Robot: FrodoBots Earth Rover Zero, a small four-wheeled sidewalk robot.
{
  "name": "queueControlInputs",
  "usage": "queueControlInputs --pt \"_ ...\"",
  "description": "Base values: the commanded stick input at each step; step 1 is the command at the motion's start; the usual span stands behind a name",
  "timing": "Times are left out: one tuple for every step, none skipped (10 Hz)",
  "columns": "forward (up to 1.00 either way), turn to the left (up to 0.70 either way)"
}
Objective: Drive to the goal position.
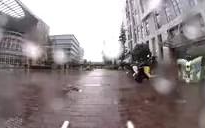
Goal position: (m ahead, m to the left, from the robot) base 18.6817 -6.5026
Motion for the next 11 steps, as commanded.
queueControlInputs --pt "0.70 0.00" --pt "0.70 0.00" --pt "0.70 0.00" --pt "0.70 0.00" --pt "0.70 0.00" --pt "0.70 0.00" --pt "0.70 0.00" --pt "0.70 0.00" --pt "0.70 0.00" --pt "0.70 0.00" --pt "0.70 0.00"
